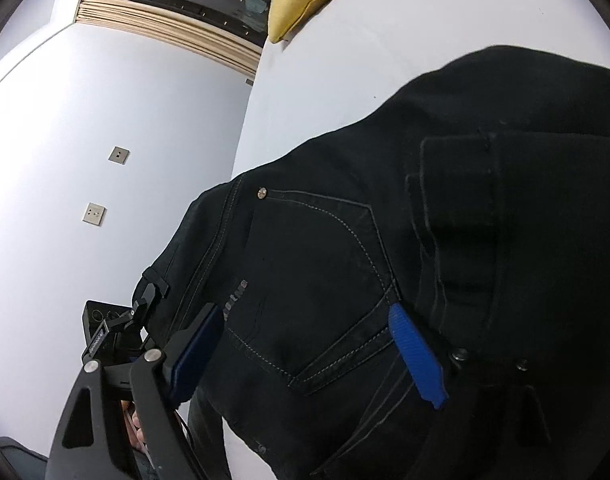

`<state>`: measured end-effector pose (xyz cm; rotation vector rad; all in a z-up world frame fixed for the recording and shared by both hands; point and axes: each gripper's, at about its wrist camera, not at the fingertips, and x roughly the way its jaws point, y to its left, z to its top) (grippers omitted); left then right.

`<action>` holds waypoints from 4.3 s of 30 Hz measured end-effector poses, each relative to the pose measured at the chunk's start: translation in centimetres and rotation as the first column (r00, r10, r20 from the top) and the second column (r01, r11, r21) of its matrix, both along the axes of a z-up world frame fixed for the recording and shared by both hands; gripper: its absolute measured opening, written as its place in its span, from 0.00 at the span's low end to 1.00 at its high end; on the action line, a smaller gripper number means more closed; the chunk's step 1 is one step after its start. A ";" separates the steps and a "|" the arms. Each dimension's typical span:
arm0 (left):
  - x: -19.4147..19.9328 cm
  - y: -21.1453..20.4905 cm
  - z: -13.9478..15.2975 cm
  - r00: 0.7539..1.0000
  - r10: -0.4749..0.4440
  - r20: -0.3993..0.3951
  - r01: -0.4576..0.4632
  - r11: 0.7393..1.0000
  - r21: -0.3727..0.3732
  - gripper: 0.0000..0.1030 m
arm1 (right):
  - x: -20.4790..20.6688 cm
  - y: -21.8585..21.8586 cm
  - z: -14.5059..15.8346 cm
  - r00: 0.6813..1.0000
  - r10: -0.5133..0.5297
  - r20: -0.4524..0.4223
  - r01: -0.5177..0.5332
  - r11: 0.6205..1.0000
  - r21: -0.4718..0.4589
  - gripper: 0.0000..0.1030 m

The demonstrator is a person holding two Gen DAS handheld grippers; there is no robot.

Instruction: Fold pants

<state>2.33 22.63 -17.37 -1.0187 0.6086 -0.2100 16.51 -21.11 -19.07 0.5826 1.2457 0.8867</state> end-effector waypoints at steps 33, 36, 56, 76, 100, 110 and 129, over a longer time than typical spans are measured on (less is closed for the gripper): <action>3.5 -35.8 9.9 0.787 -0.616 -0.044 0.472 0.553 0.686 0.12 | 3.6 -5.7 10.5 0.989 0.100 0.112 -0.068 0.963 -0.260 0.61; 2.6 -36.2 9.2 0.779 -0.624 -0.058 0.487 0.544 0.683 0.12 | 3.9 -8.0 10.2 0.992 0.040 0.119 -0.011 0.973 -0.231 0.24; 6.8 -49.3 0.9 0.648 -0.721 -0.247 0.635 0.332 0.698 0.12 | 1.4 -19.6 1.5 0.982 -0.180 0.057 0.186 0.973 -0.133 0.15; 4.3 -48.7 0.4 0.640 -0.747 -0.178 0.646 0.398 0.651 0.72 | 1.1 -24.9 3.4 0.930 -0.358 0.083 0.366 0.922 -0.123 0.76; 12.3 -33.2 0.1 0.885 -0.458 -0.076 0.392 0.650 0.651 0.72 | -4.9 -23.2 6.4 0.942 -0.296 0.159 0.294 0.955 0.037 0.67; 23.3 -36.4 -7.0 0.835 -0.464 -0.297 0.543 0.603 0.584 0.74 | 2.5 -22.1 -1.0 0.947 -0.321 0.007 0.321 0.947 0.025 0.32; 14.8 -30.3 -6.8 0.818 -0.452 -0.356 0.573 0.697 0.432 0.74 | -6.1 -25.1 -1.2 0.929 -0.370 -0.014 0.368 0.926 -0.085 0.81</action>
